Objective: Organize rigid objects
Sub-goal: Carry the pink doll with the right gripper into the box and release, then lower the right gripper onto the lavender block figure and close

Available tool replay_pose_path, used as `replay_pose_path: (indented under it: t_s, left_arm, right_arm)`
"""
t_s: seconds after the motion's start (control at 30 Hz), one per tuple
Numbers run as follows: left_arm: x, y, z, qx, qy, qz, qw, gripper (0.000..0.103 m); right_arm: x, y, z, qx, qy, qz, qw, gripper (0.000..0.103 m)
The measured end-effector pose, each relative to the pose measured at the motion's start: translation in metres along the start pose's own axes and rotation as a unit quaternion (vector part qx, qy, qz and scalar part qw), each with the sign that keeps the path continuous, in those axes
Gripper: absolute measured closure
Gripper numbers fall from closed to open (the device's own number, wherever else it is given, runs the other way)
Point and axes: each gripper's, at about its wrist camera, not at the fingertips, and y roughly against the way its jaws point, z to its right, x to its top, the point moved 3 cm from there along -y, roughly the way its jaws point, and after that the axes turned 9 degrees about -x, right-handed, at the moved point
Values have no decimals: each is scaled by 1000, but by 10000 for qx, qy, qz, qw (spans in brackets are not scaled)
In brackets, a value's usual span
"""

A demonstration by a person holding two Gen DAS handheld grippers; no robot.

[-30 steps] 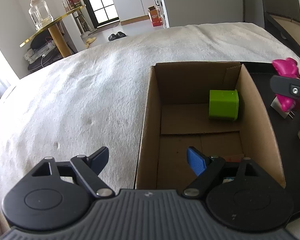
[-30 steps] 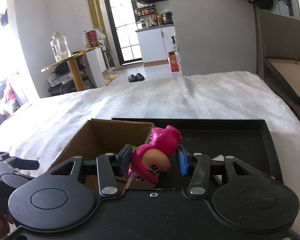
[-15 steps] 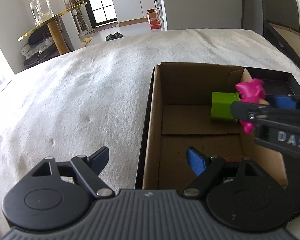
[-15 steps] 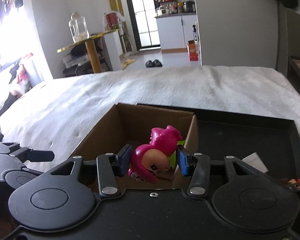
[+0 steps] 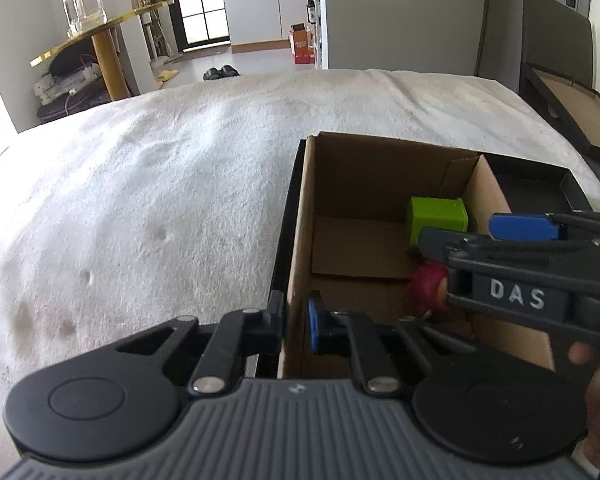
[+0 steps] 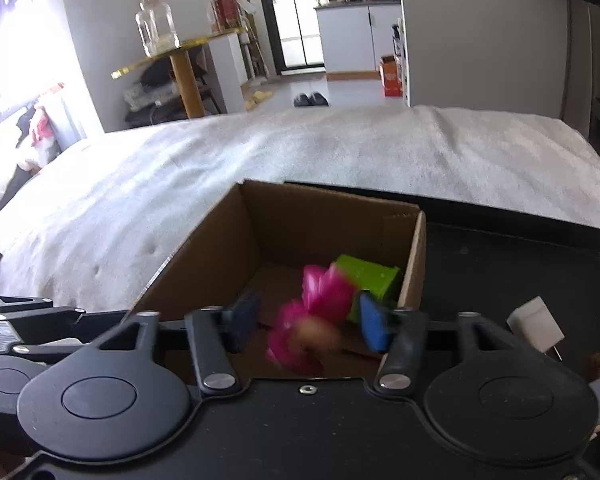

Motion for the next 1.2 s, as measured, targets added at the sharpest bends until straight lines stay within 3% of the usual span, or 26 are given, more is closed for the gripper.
replay_pose_path:
  t_s: [0.33, 0.73, 0.97, 1.07, 1.13, 1.2]
  left_arm:
    - [4, -2, 12, 190, -105, -108, 9997, 94]
    - [9, -4, 17, 730, -203, -31, 9971, 92]
    - [13, -9, 28, 1108, -405, -188, 9928, 88]
    - [15, -11, 33, 1095, -421, -248, 9928, 74]
    - [16, -12, 37, 1099, -448, -279, 9925, 49]
    - [17, -12, 43, 1136, -551, -249, 9917, 34]
  right_arm:
    - [-3, 24, 14, 175, -71, 87, 9998, 39]
    - [-16, 30, 62, -223, -469, -33, 9986, 39]
    - [-34, 26, 96, -544, -690, -212, 9959, 39]
    - [-39, 24, 109, -666, -778, -272, 9944, 39]
    - [-42, 22, 118, -739, -826, -290, 9934, 38]
    - [-45, 23, 124, -848, -820, -294, 9926, 38]
